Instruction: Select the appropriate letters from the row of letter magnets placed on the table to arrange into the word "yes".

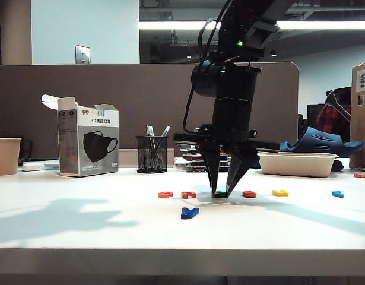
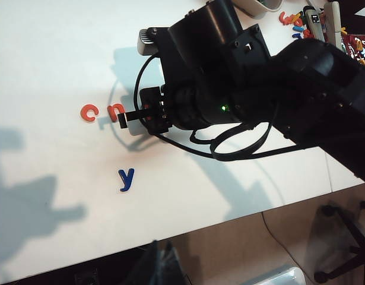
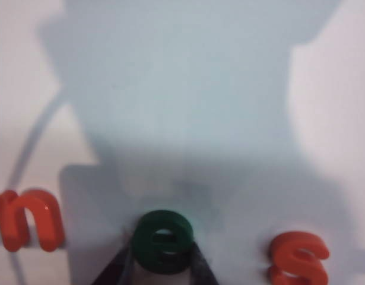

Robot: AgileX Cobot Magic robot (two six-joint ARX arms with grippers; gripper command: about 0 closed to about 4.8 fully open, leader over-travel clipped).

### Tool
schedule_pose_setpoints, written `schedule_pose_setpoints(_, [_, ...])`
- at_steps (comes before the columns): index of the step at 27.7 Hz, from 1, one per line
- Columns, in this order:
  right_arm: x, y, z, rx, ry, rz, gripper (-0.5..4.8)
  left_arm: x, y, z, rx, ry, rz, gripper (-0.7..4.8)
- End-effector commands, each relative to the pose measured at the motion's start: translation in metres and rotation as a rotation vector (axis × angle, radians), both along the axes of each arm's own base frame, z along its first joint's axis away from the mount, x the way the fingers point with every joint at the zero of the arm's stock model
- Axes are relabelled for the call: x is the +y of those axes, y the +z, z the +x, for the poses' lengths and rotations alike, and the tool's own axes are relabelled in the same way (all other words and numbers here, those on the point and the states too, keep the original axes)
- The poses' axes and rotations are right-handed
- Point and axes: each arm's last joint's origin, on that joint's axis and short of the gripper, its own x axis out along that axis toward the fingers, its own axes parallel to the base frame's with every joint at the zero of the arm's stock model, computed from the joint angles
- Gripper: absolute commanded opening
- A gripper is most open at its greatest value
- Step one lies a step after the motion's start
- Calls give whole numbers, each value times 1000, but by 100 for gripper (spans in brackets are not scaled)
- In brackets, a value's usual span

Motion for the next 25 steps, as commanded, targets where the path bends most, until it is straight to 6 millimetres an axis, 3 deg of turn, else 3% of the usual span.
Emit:
schedule_pose_setpoints(1, [-1, 3, -2, 8, -4, -5, 116, 0, 2, -1, -10, -4, -5, -5])
schedule_pose_setpoints(25, [-9, 35, -17, 16, -19, -12, 115, 0, 2, -1, -10, -4, -5, -5])
